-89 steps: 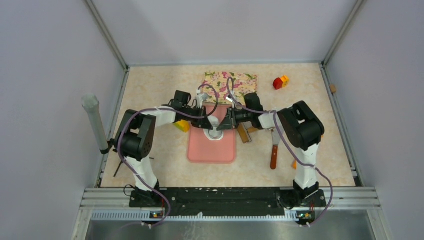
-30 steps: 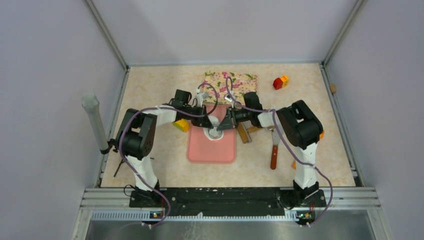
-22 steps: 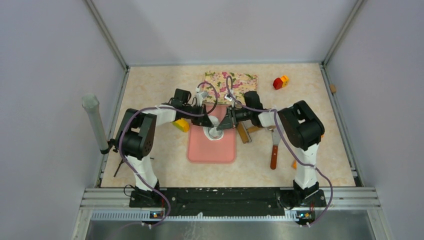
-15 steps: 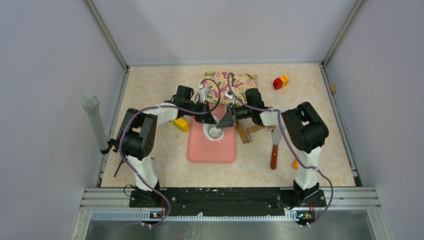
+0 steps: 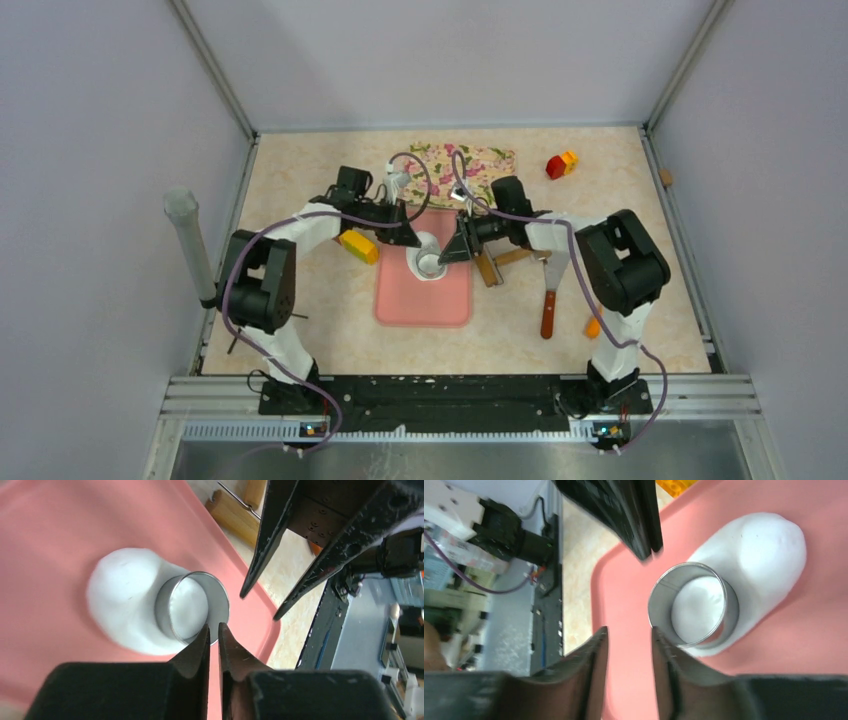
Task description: Roll out the dumpling wrappers from the dough
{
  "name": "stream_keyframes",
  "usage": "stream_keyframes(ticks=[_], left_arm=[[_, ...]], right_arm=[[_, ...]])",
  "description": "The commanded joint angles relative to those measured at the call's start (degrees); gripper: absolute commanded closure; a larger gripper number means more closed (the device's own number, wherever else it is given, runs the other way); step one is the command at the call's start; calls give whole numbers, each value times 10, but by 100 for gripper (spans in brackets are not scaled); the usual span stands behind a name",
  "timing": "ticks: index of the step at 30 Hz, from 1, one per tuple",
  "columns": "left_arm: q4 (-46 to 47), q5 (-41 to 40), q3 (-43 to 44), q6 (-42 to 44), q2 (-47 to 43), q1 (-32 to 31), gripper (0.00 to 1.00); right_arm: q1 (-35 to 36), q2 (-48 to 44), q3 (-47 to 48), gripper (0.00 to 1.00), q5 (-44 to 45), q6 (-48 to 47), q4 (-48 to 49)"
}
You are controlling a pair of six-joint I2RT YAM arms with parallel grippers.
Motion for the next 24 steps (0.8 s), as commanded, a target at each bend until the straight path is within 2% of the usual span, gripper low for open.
stream_keyframes(ticks=[1,4,6,9,10,12,14,17,18,20,24], left_arm=[[-22,-51,-7,37,-62,40,78],[-13,-113,-6,20,-57,48,71],[-7,-136,-1,16,-48,49,69],[14,-201,7,-17,-30,54,68],[18,-230,13,-23,-22,56,69],[23,-244,31,-32,-3,64,69],[21,-253,63,-43,17,71,69],[14,-234,97,-49,43,76,68],[7,-223,108,-48,53,76,68],[-3,-210,124,-49,71,76,65],[-9,-226,142,-47,95,74,58]], right_arm=[[7,-81,40,54,60,-182,-116],[20,-117,56,40,131,-306,-192],[31,-137,56,38,172,-355,-207],[44,-157,42,39,196,-393,-188],[50,-162,35,44,205,-402,-180],[69,-167,31,49,228,-429,-175],[91,-170,24,48,260,-465,-166],[114,-160,36,37,282,-516,-185],[117,-153,49,31,282,-521,-203],[118,-143,70,11,277,-519,-226],[124,-129,108,7,288,-530,-272]])
